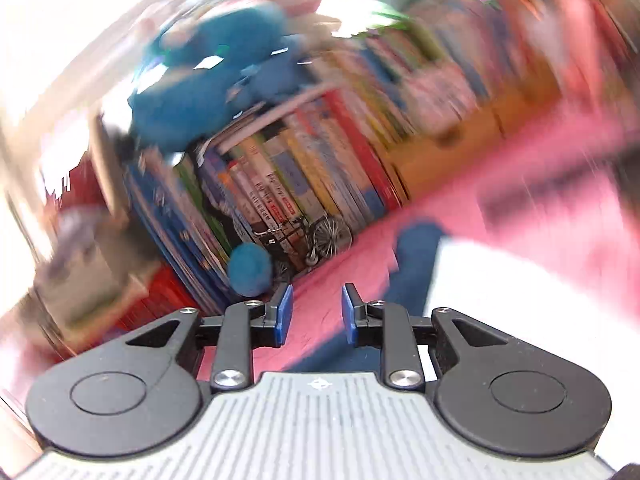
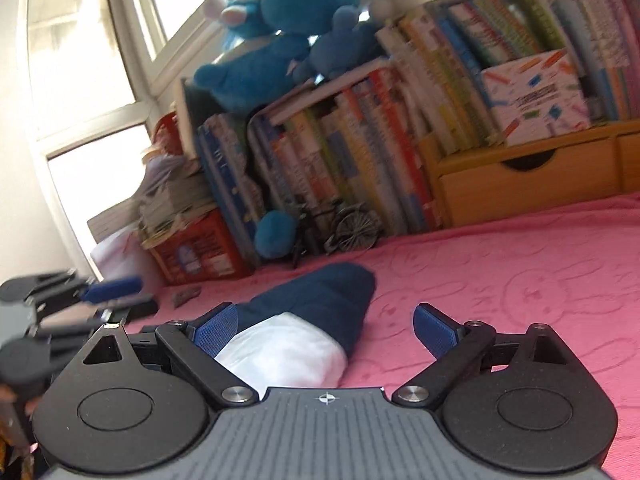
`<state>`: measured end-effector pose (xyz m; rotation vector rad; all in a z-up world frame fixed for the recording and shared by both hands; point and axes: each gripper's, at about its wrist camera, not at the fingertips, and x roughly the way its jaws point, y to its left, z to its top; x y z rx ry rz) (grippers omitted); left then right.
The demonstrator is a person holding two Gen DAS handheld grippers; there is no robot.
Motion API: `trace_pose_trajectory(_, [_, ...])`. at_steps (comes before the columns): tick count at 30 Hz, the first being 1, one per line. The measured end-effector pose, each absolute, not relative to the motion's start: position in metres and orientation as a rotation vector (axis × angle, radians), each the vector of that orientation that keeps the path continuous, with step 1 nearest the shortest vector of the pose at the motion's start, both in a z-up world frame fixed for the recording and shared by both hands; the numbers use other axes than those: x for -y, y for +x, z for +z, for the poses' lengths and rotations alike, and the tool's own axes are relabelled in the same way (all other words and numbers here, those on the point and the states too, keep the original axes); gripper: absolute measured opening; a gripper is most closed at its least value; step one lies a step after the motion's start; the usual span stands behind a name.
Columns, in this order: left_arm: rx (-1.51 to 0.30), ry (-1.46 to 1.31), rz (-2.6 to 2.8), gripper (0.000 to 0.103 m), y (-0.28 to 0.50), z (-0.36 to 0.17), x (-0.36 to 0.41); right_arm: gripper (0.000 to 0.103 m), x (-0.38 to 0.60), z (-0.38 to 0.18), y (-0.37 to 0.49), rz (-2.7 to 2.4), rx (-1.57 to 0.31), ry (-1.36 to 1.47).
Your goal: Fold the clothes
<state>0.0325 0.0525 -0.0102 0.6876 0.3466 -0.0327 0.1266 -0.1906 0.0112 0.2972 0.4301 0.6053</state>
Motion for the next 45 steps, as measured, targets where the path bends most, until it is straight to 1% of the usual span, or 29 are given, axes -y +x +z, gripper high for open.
trace_pose_trajectory(3, [-0.406,0.770,0.034,0.022,0.046,-0.030,-0.066,0.095,0.197,0.017,0.114,0.507,-0.367,0.220])
trace_pose_trajectory(6, [-0.465,0.851,0.101,0.022,0.060,-0.050,-0.079,0.095,0.197,0.023,0.090,0.461,-0.350,0.122])
trace_pose_trajectory(10, [-0.610,0.750,0.198,0.022,0.090,-0.054,-0.120,0.097,0.193,0.029,0.048,0.495,-0.357,-0.019])
trace_pose_trajectory(12, [-0.651,0.653,0.248,0.022,0.093,-0.042,-0.136,0.097,0.193,0.031,0.029,0.530,-0.386,-0.032])
trace_pose_trajectory(13, [-0.650,0.580,0.253,0.022,0.087,-0.033,-0.143,0.097,0.193,0.032,0.021,0.547,-0.405,-0.028])
trace_pose_trajectory(16, [-0.574,0.413,0.179,0.025,0.046,-0.002,-0.146,0.097,0.196,0.033,0.000,0.548,-0.439,-0.004])
trace_pose_trajectory(17, [-0.547,0.358,0.153,0.028,0.032,0.008,-0.147,0.097,0.197,0.033,-0.006,0.541,-0.443,0.003])
trace_pose_trajectory(19, [-0.485,0.362,0.078,0.031,0.004,0.020,-0.132,0.097,0.194,0.032,-0.021,0.522,-0.443,0.010])
trace_pose_trajectory(21, [-0.463,0.412,0.002,0.042,-0.020,0.019,-0.112,0.097,0.188,0.029,-0.036,0.528,-0.446,0.016])
trace_pose_trajectory(23, [-0.513,0.494,-0.018,0.045,-0.031,-0.004,-0.107,0.097,0.180,0.025,-0.053,0.544,-0.450,0.005])
trace_pose_trajectory(26, [-0.549,0.554,0.047,0.046,-0.046,-0.038,-0.121,0.098,0.172,0.021,-0.077,0.564,-0.456,-0.021])
trace_pose_trajectory(29, [-0.616,0.368,0.182,0.046,-0.052,-0.033,-0.163,0.098,0.168,0.016,-0.100,0.572,-0.469,-0.079])
trace_pose_trajectory(31, [-0.601,0.347,0.261,0.043,-0.063,-0.025,-0.173,0.099,0.163,0.011,-0.115,0.562,-0.463,-0.144])
trace_pose_trajectory(35, [-0.477,0.441,0.179,0.045,-0.100,-0.004,-0.141,0.099,0.154,0.007,-0.142,0.521,-0.403,-0.238])
trace_pose_trajectory(39, [-0.379,0.489,-0.085,0.055,-0.139,0.007,-0.083,0.099,0.157,0.011,-0.158,0.543,-0.377,-0.229])
trace_pose_trajectory(42, [-0.357,0.589,-0.273,0.061,-0.157,-0.003,-0.043,0.100,0.158,0.013,-0.169,0.579,-0.369,-0.205])
trace_pose_trajectory(44, [-0.347,0.685,-0.362,0.061,-0.162,-0.016,-0.022,0.100,0.146,0.007,-0.173,0.534,-0.363,-0.253])
trace_pose_trajectory(45, [-0.344,0.723,-0.391,0.061,-0.164,-0.024,-0.016,0.098,0.139,0.003,-0.175,0.507,-0.357,-0.286])
